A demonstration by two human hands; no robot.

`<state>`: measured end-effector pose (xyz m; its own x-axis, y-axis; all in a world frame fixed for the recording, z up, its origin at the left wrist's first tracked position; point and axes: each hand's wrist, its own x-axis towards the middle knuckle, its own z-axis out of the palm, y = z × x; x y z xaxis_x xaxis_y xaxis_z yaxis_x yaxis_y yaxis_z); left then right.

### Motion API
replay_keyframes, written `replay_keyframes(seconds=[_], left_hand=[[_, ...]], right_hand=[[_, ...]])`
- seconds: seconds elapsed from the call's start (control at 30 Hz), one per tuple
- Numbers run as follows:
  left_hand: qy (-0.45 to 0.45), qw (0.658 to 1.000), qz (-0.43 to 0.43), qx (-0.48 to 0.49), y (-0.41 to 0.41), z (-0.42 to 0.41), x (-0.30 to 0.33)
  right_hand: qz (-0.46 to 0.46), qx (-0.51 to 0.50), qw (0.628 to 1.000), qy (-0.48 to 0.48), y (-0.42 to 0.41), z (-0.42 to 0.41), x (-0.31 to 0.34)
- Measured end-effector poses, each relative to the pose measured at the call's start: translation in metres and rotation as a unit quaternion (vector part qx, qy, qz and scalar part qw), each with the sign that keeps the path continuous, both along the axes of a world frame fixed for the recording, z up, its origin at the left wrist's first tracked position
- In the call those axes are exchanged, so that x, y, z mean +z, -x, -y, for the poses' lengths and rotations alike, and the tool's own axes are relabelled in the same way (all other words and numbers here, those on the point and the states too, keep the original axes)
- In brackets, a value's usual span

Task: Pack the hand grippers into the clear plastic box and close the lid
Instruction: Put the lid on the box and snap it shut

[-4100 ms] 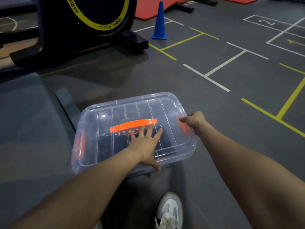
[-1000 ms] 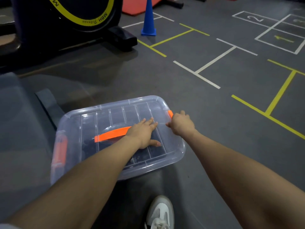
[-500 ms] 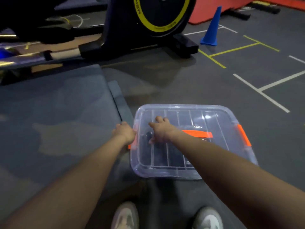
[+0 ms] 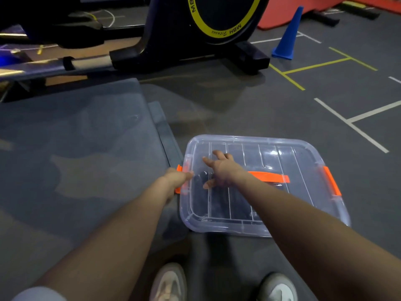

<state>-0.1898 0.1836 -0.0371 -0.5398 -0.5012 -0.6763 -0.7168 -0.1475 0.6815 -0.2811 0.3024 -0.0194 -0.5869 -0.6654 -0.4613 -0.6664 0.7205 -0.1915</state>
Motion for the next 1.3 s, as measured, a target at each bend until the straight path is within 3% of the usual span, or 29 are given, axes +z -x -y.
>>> replay_keyframes(seconds=[0.33,0.47,0.7,0.9,1.0,1.1,1.17,1.3], left_hand=[[0.188,0.974,0.065,-0.105,0.005,-0.005,0.008],[0.298,0.937,0.112,-0.145,0.01,-0.014,0.017],[0.335,0.915,0.141,-0.173,0.014,-0.018,0.019],[0.368,0.881,0.148,-0.258,0.007,-0.026,0.017],[0.437,0.846,0.106,-0.286,0.005,-0.039,0.023],[0.498,0.774,0.031,-0.388,-0.001,-0.063,0.035],[0.488,0.75,0.008,-0.446,-0.008,-0.079,0.04],[0.442,0.732,-0.015,-0.519,-0.018,-0.108,0.043]], right_hand=[[0.005,-0.004,1.0,0.009,0.001,-0.001,0.0],[0.007,-0.007,1.0,0.018,0.002,-0.001,-0.001],[0.012,-0.007,1.0,0.018,0.004,-0.001,-0.002],[0.017,0.01,0.999,0.028,0.001,-0.011,0.004],[0.008,0.027,1.0,-0.011,0.006,-0.023,0.008],[-0.025,0.049,0.996,-0.07,0.008,-0.048,0.016],[-0.041,0.056,0.991,-0.11,0.007,-0.074,0.024],[-0.05,0.047,0.98,-0.185,-0.006,-0.124,0.038]])
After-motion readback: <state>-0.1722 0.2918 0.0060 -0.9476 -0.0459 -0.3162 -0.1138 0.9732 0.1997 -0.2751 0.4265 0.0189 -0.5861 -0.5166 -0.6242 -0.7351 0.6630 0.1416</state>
